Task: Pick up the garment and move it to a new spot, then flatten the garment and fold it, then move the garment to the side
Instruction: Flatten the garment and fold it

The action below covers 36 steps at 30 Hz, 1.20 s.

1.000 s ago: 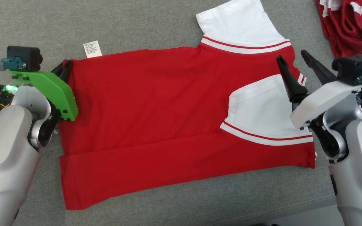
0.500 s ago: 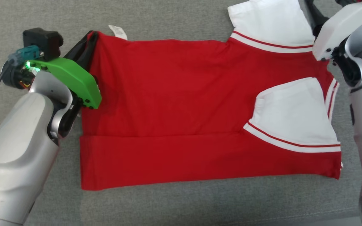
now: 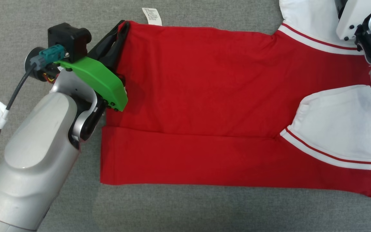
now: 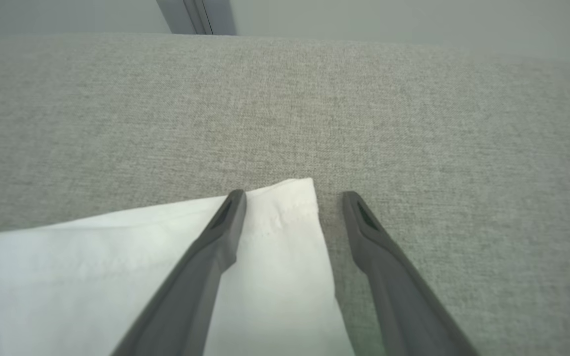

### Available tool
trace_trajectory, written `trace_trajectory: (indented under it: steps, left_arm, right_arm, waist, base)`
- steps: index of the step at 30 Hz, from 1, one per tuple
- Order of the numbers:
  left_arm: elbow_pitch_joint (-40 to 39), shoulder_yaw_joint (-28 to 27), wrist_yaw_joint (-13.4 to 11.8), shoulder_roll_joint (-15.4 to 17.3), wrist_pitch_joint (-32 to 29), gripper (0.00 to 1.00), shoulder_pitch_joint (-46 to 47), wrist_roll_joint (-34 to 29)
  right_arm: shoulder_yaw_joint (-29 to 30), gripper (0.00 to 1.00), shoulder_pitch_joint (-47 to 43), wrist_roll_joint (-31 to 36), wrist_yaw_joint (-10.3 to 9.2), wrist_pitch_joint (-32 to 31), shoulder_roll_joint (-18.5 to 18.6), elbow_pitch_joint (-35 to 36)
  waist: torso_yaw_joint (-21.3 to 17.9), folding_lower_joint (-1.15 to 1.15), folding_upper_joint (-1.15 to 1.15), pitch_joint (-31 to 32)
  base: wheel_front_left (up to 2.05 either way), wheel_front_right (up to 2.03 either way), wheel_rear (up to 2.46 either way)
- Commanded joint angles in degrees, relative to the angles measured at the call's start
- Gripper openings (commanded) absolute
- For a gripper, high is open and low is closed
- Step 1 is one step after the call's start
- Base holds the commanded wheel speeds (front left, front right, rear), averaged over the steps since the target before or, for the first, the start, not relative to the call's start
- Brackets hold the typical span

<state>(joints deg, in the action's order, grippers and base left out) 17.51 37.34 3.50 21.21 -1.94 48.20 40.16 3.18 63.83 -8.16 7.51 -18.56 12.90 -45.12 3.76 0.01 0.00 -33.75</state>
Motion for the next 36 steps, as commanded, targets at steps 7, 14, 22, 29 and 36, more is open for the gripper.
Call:
trace_trajectory:
  steps: [7, 14, 22, 29, 36]
  left_arm:
    - [-0.3, -0.2, -0.7, 0.9, 0.1, 0.00, 0.0, 0.1]
    - [0.3, -0.7, -0.7, 1.5, 0.0, 0.00, -0.2, 1.0]
    - [1.4, -2.5, 0.0, 2.2, 1.7, 0.00, -3.2, 4.1]
    - [-0.7, -3.9, 0.7, 3.7, 3.5, 0.00, -9.8, 7.8]
    - [-6.1, -4.7, 0.8, 5.9, 5.9, 0.00, -17.8, 10.1]
  right_arm:
    - [-4.1, 0.00, 0.5, -0.8, -0.03, 2.2, 0.2, -5.0]
    - [-6.0, 0.00, 1.6, -1.0, -0.07, 11.6, 0.1, -6.3]
    - [-11.7, 0.00, -0.9, -5.6, -0.07, 20.5, 0.7, -5.9]
    - [-18.4, 0.00, -9.6, -14.4, -0.07, 24.5, 4.2, 2.8]
    - [-20.0, 0.00, -23.0, -21.7, -0.07, 24.4, 8.1, 16.7]
  waist:
    - [-0.9, -0.01, 0.00, 0.4]
    - [-1.7, -0.01, 0.00, 1.6]
    - [-3.1, -0.01, 0.00, 5.8]
    - [-4.8, -0.01, 0.00, 11.3]
    - [-6.3, -0.01, 0.00, 15.3]
  base:
    - [0.00, 0.00, 0.00]
    - [0.00, 0.00, 0.00]
    - [0.00, 0.00, 0.00]
    - [0.00, 0.00, 0.00]
    - [0.00, 0.00, 0.00]
